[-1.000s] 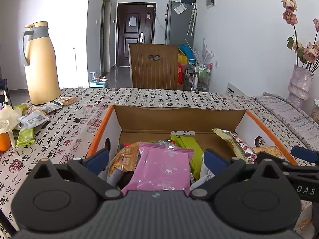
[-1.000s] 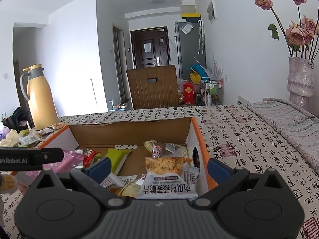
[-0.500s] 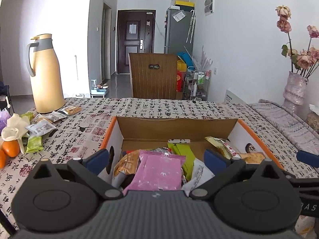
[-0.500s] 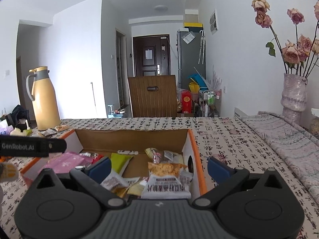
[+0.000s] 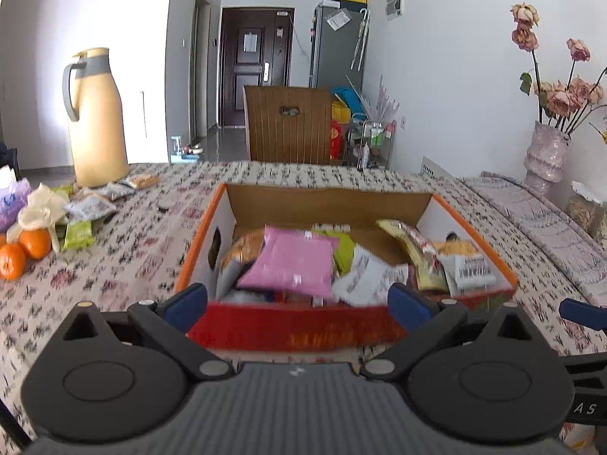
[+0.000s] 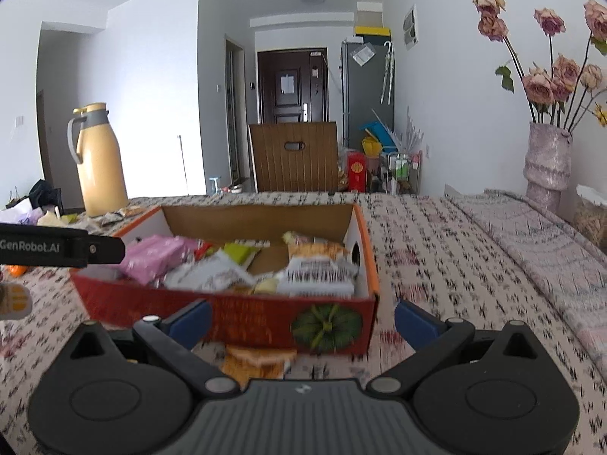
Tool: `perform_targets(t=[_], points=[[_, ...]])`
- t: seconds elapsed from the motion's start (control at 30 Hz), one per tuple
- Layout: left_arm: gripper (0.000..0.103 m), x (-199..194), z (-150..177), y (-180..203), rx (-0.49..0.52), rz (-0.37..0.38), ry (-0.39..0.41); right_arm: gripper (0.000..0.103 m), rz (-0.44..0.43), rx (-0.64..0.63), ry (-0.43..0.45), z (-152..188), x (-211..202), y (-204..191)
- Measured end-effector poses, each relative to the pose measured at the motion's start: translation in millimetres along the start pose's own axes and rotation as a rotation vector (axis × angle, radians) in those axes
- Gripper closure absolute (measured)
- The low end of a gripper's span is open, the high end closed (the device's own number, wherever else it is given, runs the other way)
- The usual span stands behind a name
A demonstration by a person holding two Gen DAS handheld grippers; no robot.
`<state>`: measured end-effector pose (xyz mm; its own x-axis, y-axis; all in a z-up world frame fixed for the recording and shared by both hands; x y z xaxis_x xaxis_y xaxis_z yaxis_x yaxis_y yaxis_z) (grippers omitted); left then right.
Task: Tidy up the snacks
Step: 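Move both tools back over the remaining sachets beside the box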
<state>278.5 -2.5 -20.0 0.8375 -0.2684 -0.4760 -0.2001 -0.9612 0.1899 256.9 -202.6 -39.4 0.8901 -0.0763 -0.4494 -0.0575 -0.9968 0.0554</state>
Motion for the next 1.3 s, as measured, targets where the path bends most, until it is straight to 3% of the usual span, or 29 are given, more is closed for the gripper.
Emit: perform_targets(t=[0.67, 1.1, 1.3], points=[[0.0, -7.9, 80.4, -8.7, -0.032, -0.002, -0.1, 0.0, -0.01, -0.029, -0.16, 77.9, -15.0, 3.5], [0.0, -3.6, 85.6, -7.9, -0.052, 0.035, -0.099, 0.0, -0.011, -0.225, -0.171, 72.3, 0.9, -15.2], [0.0, -2.3, 86.4, -7.7, -0.057, 0.043, -0.103, 0.0, -0.043, -0.202, -0.21, 74.1, 13.9, -20.4]])
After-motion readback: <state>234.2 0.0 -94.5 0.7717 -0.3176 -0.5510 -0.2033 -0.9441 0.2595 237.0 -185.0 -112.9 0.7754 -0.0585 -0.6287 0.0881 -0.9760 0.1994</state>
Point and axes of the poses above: each gripper's, at about its wrist camera, not at the fingertips, and x roughly the way its jaws point, y to its right, z to its underside, the point moved 10 cm from there along x, roughly the way its jaws point, and after that the axes turned 15 degrees about z, right-handed, at the moved point
